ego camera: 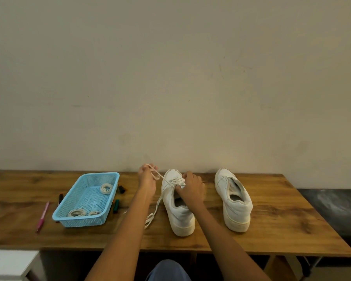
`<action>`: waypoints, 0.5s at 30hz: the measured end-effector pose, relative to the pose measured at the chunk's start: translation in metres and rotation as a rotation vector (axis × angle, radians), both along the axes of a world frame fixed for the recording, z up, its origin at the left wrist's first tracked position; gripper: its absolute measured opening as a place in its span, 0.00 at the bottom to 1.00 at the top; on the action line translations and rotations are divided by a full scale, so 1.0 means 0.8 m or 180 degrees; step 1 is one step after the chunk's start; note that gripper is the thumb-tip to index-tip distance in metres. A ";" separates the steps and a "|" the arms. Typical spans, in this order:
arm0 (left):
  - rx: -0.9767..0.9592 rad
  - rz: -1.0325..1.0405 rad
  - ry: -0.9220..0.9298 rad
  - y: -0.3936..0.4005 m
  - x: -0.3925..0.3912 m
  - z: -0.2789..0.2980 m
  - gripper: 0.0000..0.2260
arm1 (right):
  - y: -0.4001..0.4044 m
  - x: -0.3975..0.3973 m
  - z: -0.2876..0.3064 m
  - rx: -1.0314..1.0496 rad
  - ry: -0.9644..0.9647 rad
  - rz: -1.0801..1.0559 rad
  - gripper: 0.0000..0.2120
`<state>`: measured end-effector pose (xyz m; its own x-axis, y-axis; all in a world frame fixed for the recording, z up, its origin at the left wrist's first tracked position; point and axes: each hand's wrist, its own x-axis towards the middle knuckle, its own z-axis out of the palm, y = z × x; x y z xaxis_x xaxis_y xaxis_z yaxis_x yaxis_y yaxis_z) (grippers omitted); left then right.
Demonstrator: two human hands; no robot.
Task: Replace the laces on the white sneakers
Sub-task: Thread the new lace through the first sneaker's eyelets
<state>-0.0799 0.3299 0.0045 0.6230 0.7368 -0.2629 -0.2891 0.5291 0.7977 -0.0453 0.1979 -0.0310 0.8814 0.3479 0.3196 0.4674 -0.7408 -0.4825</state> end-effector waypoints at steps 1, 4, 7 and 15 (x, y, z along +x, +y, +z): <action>-0.0350 0.0110 -0.0268 0.005 -0.002 -0.002 0.09 | 0.000 0.000 0.000 0.0002 0.0002 -0.0001 0.17; 0.0743 -0.0379 0.0828 0.000 -0.014 -0.010 0.09 | -0.001 -0.001 -0.001 0.0038 0.0001 -0.0008 0.17; 0.2456 -0.1628 0.2144 -0.007 -0.019 -0.033 0.11 | -0.001 -0.001 -0.001 0.0027 -0.0006 -0.0026 0.18; 0.2205 -0.0618 0.1092 -0.019 -0.005 -0.030 0.11 | 0.002 0.002 -0.001 -0.0011 0.0188 -0.0019 0.25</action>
